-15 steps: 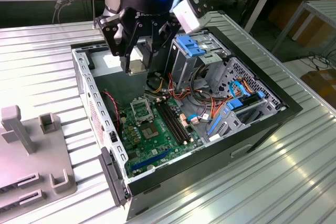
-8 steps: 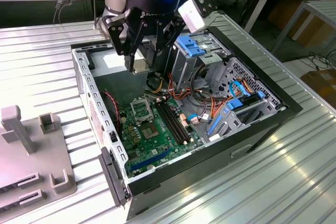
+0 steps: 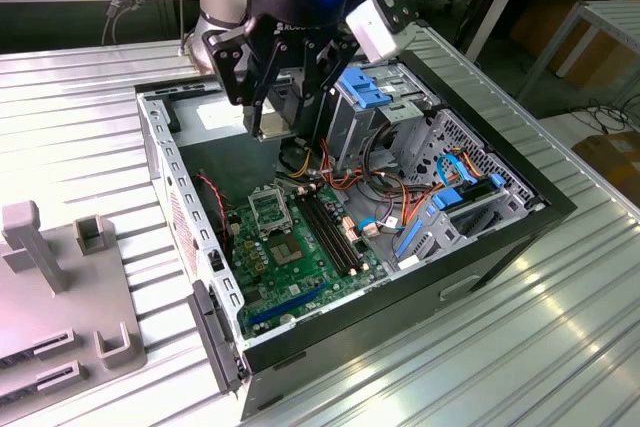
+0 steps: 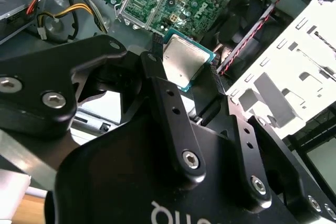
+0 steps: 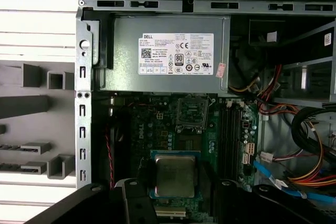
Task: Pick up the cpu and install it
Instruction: 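Pick up the cpu and move it towards the insertion slot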
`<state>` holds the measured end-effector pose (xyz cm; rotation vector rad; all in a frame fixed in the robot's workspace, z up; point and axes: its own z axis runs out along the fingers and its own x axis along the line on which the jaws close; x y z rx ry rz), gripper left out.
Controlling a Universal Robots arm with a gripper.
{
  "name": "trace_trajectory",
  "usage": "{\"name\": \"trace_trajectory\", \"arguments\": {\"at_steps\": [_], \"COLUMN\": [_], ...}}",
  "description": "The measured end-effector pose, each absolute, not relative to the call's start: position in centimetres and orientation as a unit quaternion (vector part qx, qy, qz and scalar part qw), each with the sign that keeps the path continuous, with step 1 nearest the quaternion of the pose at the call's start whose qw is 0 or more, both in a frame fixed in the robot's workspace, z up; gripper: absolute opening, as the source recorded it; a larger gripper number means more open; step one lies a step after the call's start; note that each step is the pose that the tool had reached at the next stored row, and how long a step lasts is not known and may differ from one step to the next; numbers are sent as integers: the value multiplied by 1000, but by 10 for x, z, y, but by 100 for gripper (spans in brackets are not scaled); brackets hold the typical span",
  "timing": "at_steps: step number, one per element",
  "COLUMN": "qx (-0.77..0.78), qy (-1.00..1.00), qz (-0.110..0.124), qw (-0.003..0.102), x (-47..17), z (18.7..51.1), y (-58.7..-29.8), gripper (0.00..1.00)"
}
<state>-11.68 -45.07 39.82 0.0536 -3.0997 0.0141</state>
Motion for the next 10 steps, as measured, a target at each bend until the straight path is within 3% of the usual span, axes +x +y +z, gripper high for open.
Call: {"name": "trace_trajectory", "arguments": {"at_steps": [10], "qx": [16], "qy": [-1000], "qz": [5], "qw": [11], "x": [-111], "z": [392], "y": [-451], "gripper": [47]}}
